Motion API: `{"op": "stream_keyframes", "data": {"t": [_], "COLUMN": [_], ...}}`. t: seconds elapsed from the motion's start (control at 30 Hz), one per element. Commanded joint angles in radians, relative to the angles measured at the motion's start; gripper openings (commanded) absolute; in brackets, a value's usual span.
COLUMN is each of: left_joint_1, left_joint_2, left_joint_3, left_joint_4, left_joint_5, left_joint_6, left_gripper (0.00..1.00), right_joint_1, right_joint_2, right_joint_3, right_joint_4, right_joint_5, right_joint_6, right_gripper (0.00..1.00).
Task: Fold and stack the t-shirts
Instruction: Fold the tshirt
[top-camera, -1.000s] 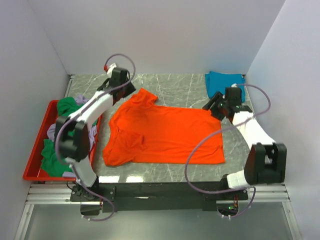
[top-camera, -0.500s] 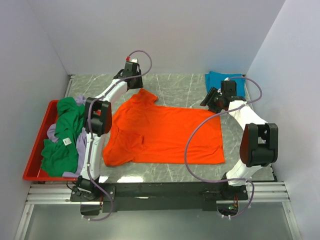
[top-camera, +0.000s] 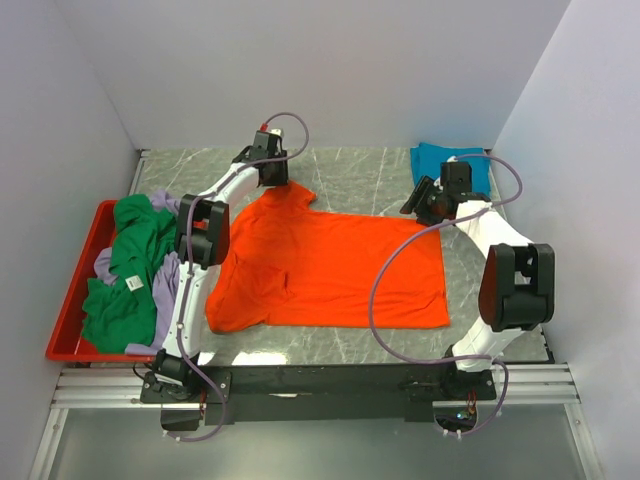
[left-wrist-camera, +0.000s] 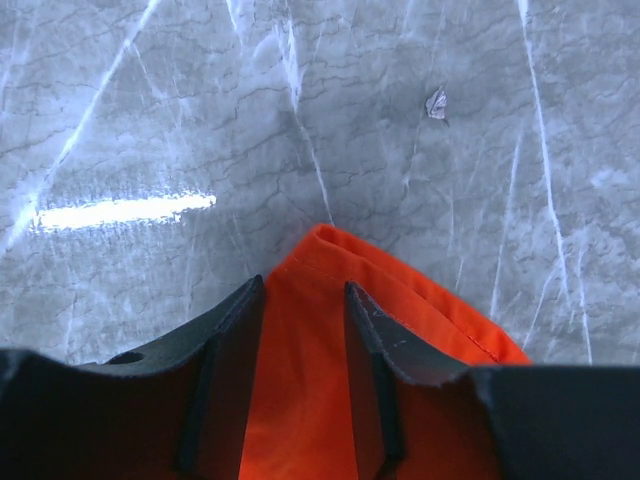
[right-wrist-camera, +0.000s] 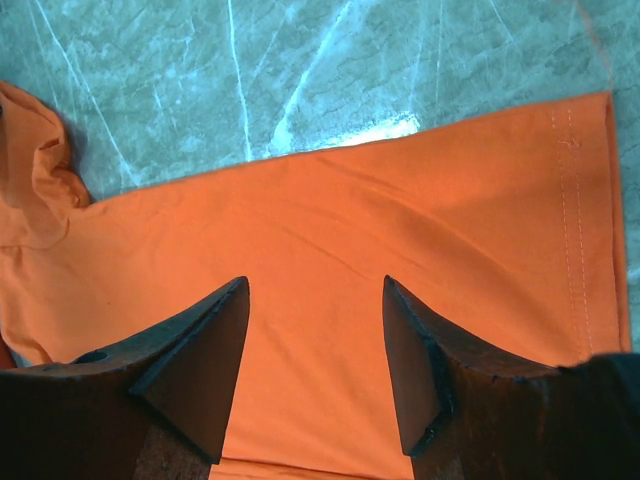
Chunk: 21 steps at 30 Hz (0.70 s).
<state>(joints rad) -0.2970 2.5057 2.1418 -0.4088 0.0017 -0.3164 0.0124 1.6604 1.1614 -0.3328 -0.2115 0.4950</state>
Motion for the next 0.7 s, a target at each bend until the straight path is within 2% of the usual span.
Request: {"op": "stream_keyframes", "data": {"t": [0.0, 0.1, 0.23, 0.33, 0.67], "left_joint_1": [-0.001, -0.001, -0.001, -0.001, -0.001], "left_joint_2": [0.024, 0.025, 0.015, -0.004, -0.142], "left_joint_3": [0.035, 0.027, 0.015, 0.004, -0.106], "left_joint_4": [0.019, 0.033, 0.06, 0.093, 0.237], "left_joint_5": [0.021, 0.037, 0.05, 0.041, 0.012], "left_joint_6": [0.01, 0.004, -0.004, -0.012, -0.036], "left_gripper": [0.43, 0.33, 0.12, 0.0, 0.0], "right_joint_1": [-0.008, -0.008, -0.046, -0.074, -0.158], "right_joint_2": [0.012, 0.021, 0.025, 0.035, 0.117], "right_joint_3": [0.038, 0.044, 0.049, 0.052, 0.092], "right_joint_4": [0.025, 0.02, 0.005, 0.003, -0.018], "right_joint_5": [0.001, 0.02, 0.055, 0.061, 0.087], "right_joint_6": [-0.021, -0.019, -0.013, -0.004, 0.002], "right_gripper": [0.62, 0.62, 0.62, 0.61, 0.59]}}
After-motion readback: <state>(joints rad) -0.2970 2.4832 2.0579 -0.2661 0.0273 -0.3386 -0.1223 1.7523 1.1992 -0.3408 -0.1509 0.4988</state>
